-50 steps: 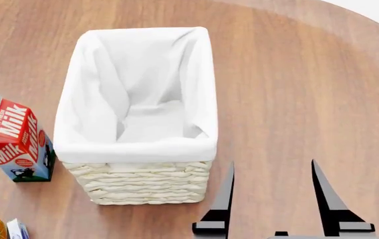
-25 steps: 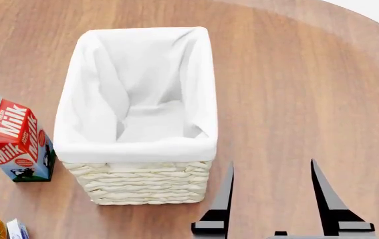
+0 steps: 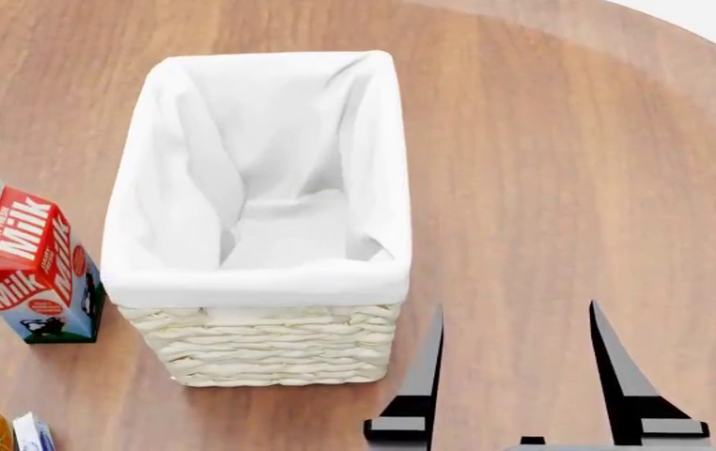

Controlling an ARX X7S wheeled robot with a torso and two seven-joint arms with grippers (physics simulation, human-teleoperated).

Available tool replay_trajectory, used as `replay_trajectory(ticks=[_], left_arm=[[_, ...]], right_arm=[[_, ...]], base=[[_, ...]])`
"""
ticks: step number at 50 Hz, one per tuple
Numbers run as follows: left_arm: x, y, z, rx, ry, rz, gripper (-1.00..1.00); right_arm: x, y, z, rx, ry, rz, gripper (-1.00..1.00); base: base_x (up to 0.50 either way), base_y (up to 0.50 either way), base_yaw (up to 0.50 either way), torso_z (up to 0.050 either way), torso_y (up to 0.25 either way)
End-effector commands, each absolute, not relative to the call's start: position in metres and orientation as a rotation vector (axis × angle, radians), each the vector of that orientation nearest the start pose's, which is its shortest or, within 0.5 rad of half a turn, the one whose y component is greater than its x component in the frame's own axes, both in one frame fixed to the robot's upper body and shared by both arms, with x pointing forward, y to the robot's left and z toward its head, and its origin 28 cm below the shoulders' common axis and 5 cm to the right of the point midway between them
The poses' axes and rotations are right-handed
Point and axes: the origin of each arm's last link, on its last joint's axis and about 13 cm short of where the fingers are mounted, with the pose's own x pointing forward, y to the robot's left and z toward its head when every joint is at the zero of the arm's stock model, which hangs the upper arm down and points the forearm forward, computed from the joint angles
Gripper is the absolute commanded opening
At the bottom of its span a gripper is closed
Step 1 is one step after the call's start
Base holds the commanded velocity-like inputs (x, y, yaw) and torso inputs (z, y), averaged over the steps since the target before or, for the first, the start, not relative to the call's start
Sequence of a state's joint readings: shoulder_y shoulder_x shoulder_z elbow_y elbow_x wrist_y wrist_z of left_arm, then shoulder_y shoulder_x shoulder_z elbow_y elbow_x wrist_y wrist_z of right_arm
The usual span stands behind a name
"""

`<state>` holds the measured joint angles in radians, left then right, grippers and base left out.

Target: Pick up the tomato sauce, and put it in the basket.

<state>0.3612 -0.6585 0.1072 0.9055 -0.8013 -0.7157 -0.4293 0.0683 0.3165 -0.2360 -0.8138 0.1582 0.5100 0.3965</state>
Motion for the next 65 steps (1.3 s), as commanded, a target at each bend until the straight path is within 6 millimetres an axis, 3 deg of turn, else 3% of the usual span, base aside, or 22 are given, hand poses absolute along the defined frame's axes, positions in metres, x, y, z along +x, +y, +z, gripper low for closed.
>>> replay_trajectory(ticks=[1, 20, 49, 65], left_arm=[[0.091, 0.234, 0.095, 0.091, 0.478, -0.227, 1.00], [0.086, 0.233, 0.075, 0.110, 0.546, -0.257, 1.00], [0.075, 0.241, 0.079, 0.073, 0.526, -0.255, 1.00], [0.084, 0.252, 0.072, 0.078, 0.538, -0.180, 1.00]], right_arm=[[0.181, -0.092, 0.147, -0.100, -0.323, -0.026, 1.00], [0.182, -0.092, 0.147, -0.099, -0.323, -0.028, 1.00], [0.183, -0.091, 0.146, -0.101, -0.318, -0.024, 1.00], [0.183, -0.091, 0.145, -0.100, -0.315, -0.024, 1.00]], base=[[0.00, 0.00, 0.00, 0.000, 0.000], [0.00, 0.00, 0.00, 0.000, 0.000], [0.00, 0.00, 0.00, 0.000, 0.000], [0.00, 0.00, 0.00, 0.000, 0.000]])
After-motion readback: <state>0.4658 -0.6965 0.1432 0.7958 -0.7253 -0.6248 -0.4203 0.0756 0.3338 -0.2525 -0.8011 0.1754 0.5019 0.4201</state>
